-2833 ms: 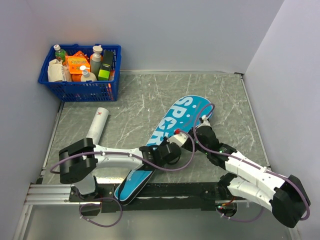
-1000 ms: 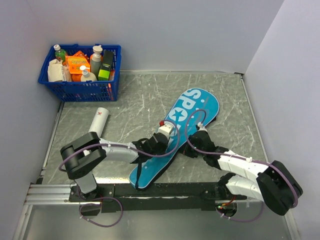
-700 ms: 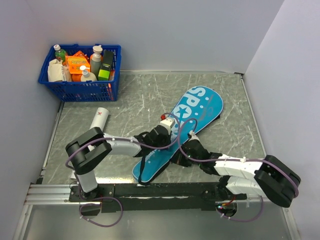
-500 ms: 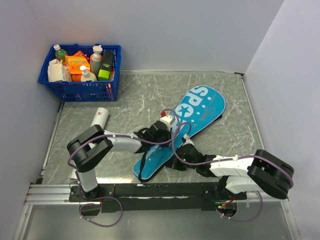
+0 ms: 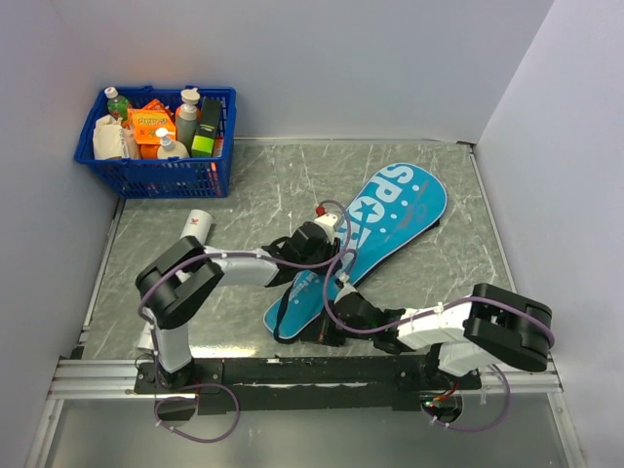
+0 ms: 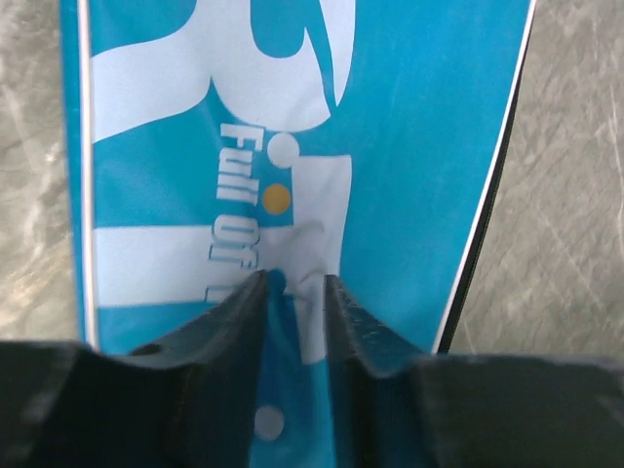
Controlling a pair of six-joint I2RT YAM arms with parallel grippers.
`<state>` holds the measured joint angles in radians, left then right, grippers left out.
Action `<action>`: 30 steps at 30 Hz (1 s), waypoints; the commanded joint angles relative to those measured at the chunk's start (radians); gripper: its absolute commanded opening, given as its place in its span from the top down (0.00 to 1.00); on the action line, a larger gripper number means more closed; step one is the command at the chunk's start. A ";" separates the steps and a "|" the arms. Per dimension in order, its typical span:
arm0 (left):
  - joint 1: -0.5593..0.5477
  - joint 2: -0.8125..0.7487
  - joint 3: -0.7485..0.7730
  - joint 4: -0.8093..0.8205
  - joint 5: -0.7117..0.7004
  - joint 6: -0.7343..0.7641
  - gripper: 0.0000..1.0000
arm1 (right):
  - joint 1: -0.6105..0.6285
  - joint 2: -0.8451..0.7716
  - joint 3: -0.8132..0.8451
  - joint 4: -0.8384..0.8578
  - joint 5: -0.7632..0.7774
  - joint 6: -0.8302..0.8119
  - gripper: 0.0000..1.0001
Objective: Pack up the badminton gear
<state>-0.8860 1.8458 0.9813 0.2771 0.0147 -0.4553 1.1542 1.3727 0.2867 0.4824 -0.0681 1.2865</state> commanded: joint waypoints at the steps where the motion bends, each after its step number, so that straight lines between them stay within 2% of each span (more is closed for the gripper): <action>1: 0.001 -0.166 -0.015 -0.065 -0.012 0.024 0.48 | 0.004 -0.079 -0.012 -0.040 0.046 0.013 1.00; 4: 0.002 -0.307 -0.059 -0.140 -0.087 0.010 0.29 | -0.011 -0.147 -0.034 -0.094 0.065 0.002 1.00; 7: 0.001 -0.463 -0.124 -0.226 -0.174 -0.014 0.24 | -0.028 -0.211 -0.038 -0.165 0.097 -0.019 1.00; 12: 0.002 -0.684 -0.254 -0.417 -0.246 -0.126 0.23 | -0.066 -0.319 -0.063 -0.272 0.117 -0.050 1.00; 17: 0.001 -0.825 -0.400 -0.473 -0.170 -0.259 0.24 | -0.105 -0.411 -0.067 -0.381 0.140 -0.085 1.00; 23: -0.033 -0.807 -0.518 -0.379 -0.073 -0.327 0.25 | -0.139 -0.440 -0.087 -0.409 0.128 -0.104 1.00; 30: -0.068 -0.686 -0.513 -0.285 -0.067 -0.327 0.23 | -0.139 -0.402 -0.106 -0.357 0.099 -0.089 1.00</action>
<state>-0.9405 1.1213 0.4561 -0.1101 -0.0830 -0.7551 1.0218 0.9558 0.1997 0.0956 0.0307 1.1992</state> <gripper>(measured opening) 0.765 0.004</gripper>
